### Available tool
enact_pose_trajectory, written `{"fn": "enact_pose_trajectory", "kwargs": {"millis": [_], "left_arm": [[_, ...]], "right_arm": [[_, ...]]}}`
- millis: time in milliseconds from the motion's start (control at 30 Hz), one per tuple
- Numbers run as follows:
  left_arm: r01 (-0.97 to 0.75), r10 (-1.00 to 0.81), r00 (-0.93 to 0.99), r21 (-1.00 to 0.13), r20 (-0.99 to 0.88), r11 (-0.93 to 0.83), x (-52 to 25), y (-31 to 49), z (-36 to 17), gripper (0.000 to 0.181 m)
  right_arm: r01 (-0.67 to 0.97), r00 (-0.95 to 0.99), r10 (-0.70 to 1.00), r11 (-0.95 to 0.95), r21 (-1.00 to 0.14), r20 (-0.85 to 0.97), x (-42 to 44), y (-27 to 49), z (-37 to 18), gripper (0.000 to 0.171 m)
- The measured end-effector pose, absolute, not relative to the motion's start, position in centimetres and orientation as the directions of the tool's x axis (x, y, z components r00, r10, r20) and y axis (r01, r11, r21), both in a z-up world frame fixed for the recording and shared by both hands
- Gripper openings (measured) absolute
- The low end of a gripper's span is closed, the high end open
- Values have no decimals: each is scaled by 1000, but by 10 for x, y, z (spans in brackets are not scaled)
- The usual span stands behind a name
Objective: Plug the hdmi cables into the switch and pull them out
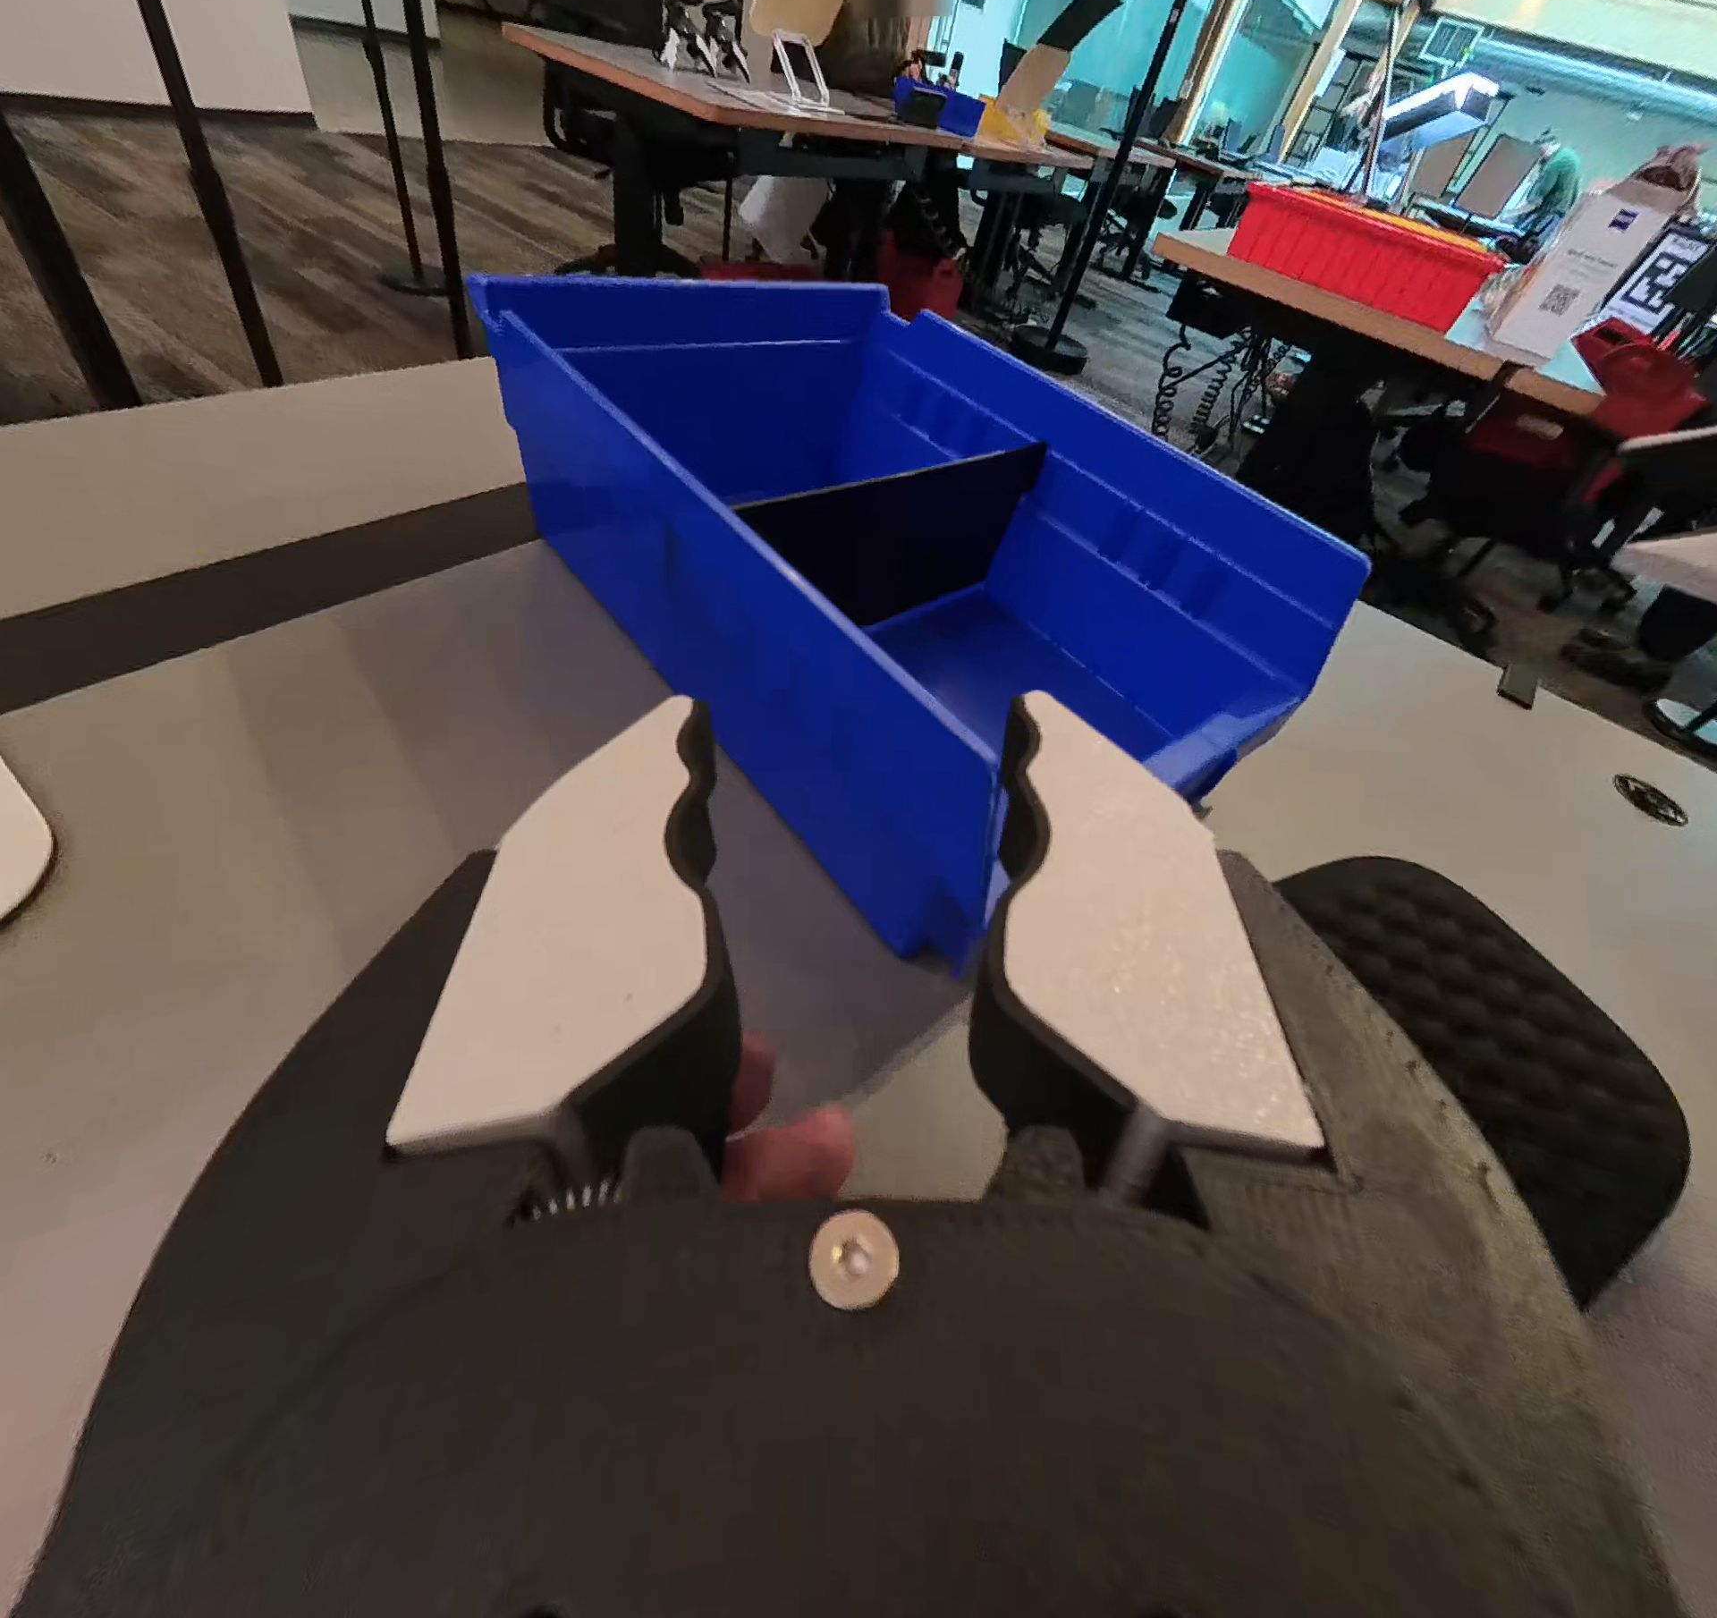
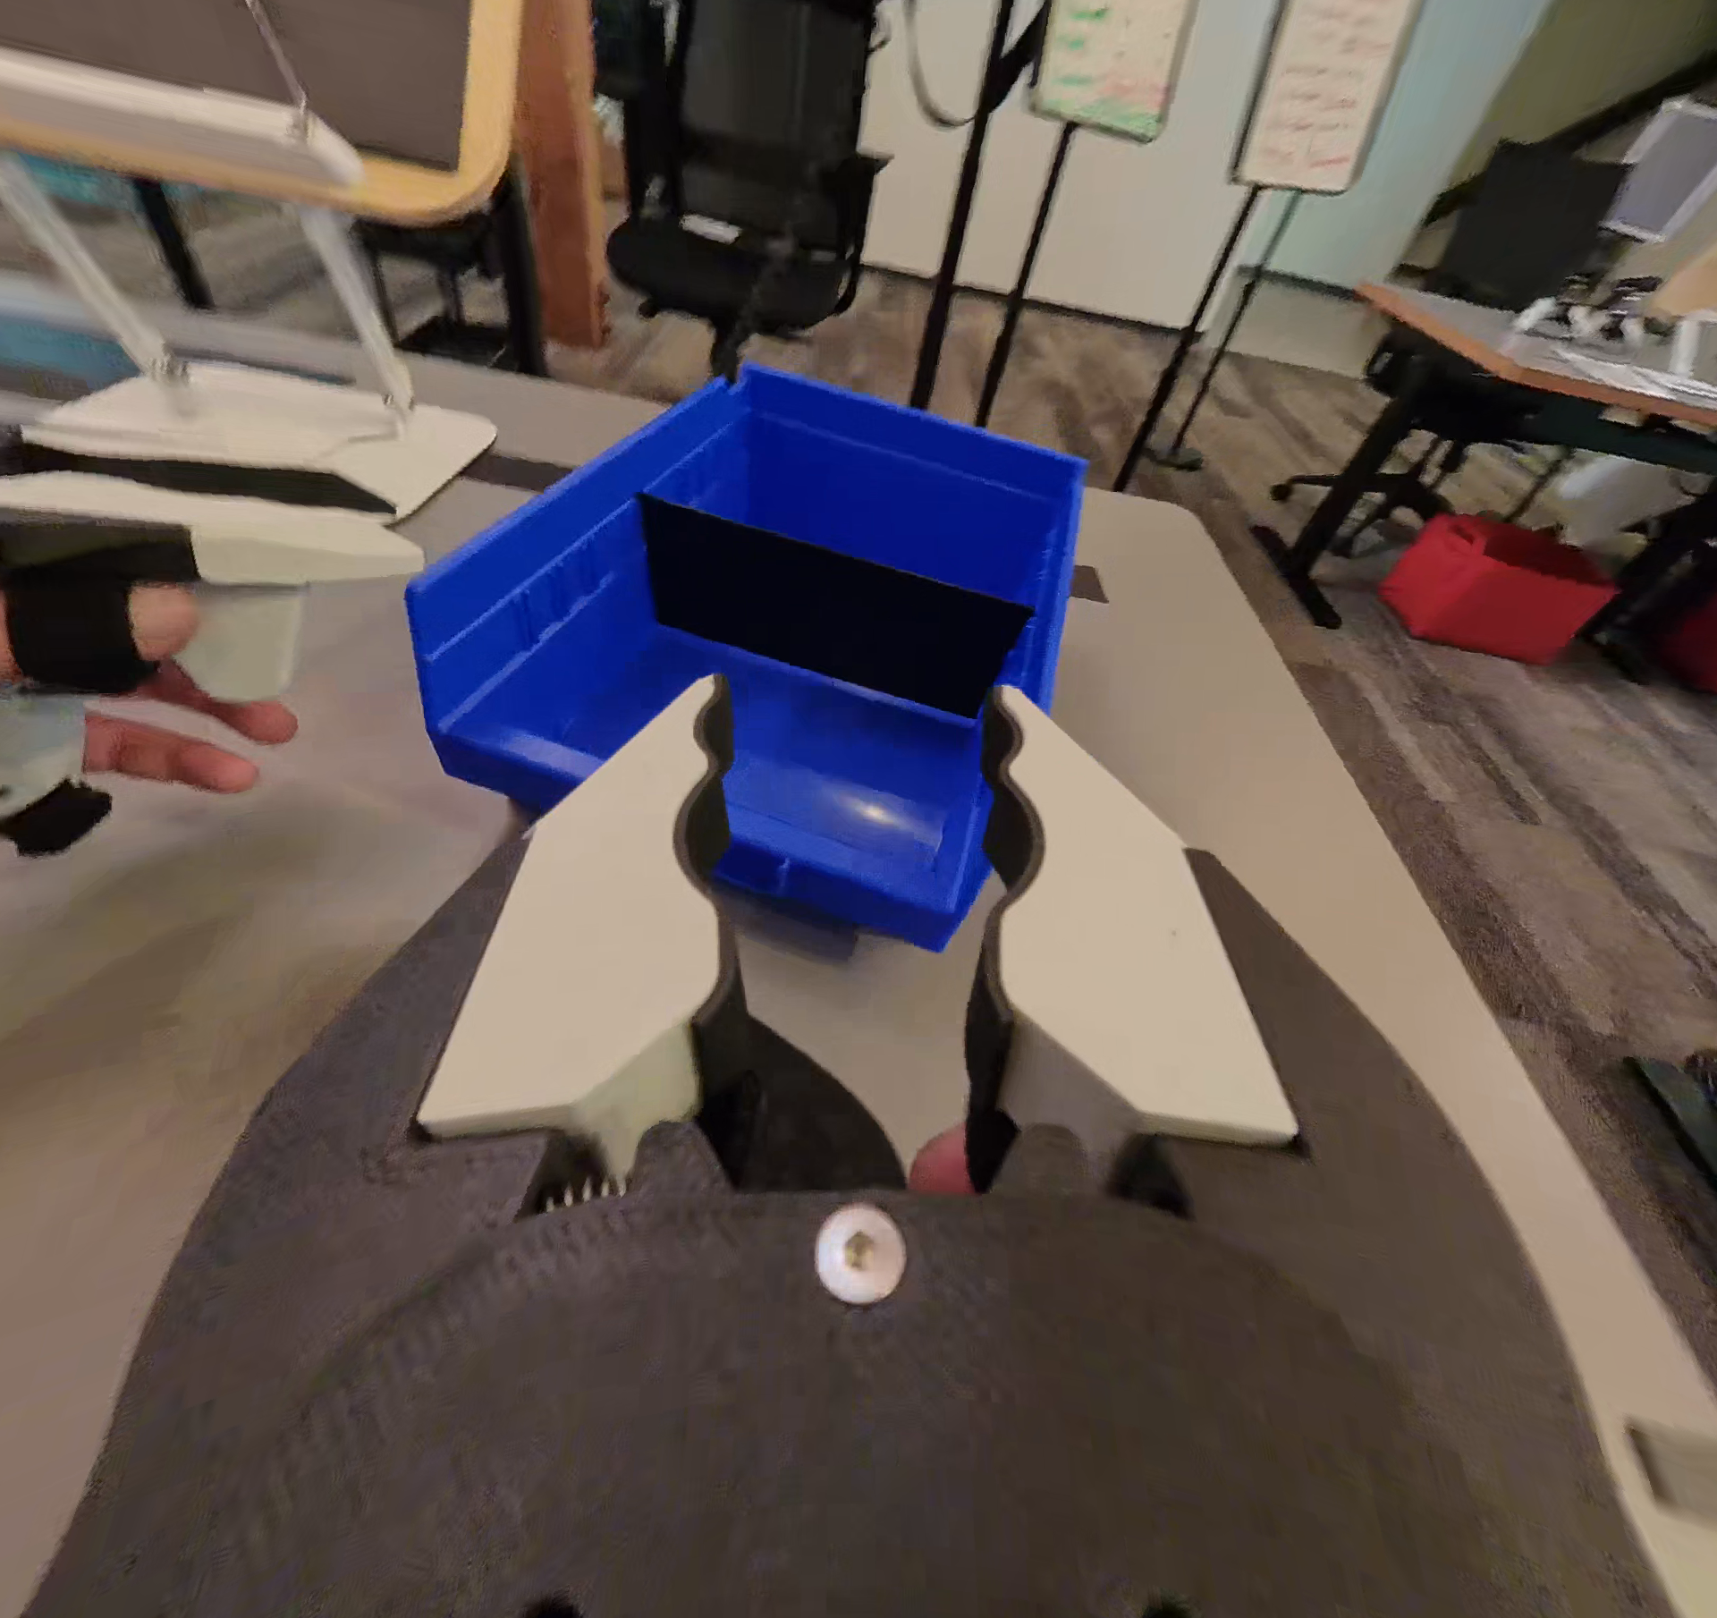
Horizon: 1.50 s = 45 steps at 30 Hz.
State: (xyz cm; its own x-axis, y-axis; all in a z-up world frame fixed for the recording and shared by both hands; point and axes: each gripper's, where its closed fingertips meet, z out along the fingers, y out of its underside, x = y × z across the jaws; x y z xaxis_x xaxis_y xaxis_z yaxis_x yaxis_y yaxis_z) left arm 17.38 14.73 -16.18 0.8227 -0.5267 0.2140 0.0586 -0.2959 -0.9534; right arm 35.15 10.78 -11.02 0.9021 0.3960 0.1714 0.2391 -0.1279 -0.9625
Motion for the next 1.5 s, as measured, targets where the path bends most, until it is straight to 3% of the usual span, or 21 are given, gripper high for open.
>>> {"fn": "enact_pose_trajectory", "kwargs": {"millis": [100, 200, 300, 367, 433, 533, 667, 767, 1000, 1167, 1233, 1367, 1500], "left_arm": [[92, -525, 811, -942, 259, -323, 172, 154, -162, 65], [67, -539, 806, -943, 243, -326, 176, 156, -164, 72], [41, -553, 802, -943, 228, -329, 185, 157, -171, 74], [29, -551, 805, -942, 221, -336, 189, 158, -176, 73], [3, -557, 805, -941, 202, -338, 191, 156, -180, 69], [-26, -590, 781, -933, 205, -358, 199, 147, -188, 60], [-7, -603, 763, -930, 232, -367, 212, 141, -193, 47], [-28, -602, 769, -930, 215, -367, 223, 141, -194, 45], [-27, -570, 796, -928, 204, -371, 245, 162, -194, 44], [14, -562, 789, -922, 248, -387, 254, 184, -193, 54], [25, -566, 780, -917, 268, -399, 253, 185, -189, 71], [57, -562, 784, -932, 264, -358, 233, 169, -164, 87], [26, -576, 789, -949, 212, -314, 211, 137, -149, 96]], "right_arm": [[415, 847, 429, -164, -895, 315, 355, 134, -116, 55], [499, 767, 488, -44, -865, 418, 337, 154, -98, 40], [691, 631, 520, -40, -721, 576, 326, 182, -105, 48], [761, 594, 482, -78, -644, 644, 338, 200, -110, 43], [733, 649, 463, -168, -660, 604, 360, 207, -121, 50], [583, 767, 491, -264, -768, 414, 380, 191, -150, 47], [477, 825, 491, -345, -808, 278, 390, 174, -194, 29], [451, 856, 433, -363, -815, 281, 397, 184, -206, 6], [405, 889, 384, -406, -819, 249, 417, 224, -207, 3], [392, 891, 391, -402, -827, 232, 423, 253, -207, 4], [403, 895, 363, -407, -820, 259, 431, 259, -204, 26], [417, 894, 310, -318, -852, 322, 434, 238, -170, 62], [429, 848, 420, -189, -883, 323, 383, 186, -139, 77]]}}
